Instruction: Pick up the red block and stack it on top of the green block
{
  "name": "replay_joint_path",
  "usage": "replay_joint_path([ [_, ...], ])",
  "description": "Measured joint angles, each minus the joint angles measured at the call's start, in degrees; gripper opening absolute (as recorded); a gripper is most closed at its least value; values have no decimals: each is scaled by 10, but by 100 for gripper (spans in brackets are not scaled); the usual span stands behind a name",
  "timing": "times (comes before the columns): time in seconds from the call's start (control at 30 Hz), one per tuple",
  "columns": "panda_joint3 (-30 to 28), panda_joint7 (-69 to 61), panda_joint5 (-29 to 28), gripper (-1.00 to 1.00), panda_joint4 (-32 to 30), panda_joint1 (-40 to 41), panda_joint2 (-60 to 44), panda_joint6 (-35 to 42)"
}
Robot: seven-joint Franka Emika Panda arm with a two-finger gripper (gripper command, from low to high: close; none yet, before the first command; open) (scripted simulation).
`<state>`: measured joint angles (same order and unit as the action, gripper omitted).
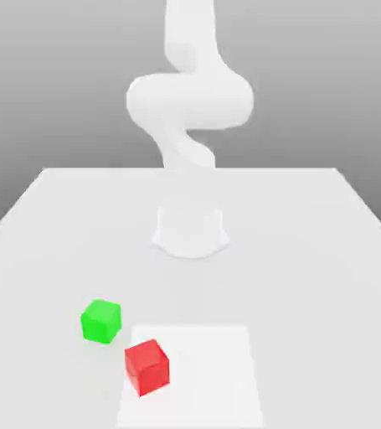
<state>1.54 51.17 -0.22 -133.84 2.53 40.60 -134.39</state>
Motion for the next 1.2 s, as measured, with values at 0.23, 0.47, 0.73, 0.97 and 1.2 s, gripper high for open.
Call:
replay_joint_path([
  [0.23,38,156,-12,0,-59,65,-149,-74],
  [0.47,57,312,-29,0,-116,110,-295,-146],
  [0.73,48,459,-18,0,-176,129,-459,-233],
  [0.97,24,492,-48,-100,-164,112,-577,-329],
  [1.2,30,493,-48,-100,-166,118,-563,-318],
])
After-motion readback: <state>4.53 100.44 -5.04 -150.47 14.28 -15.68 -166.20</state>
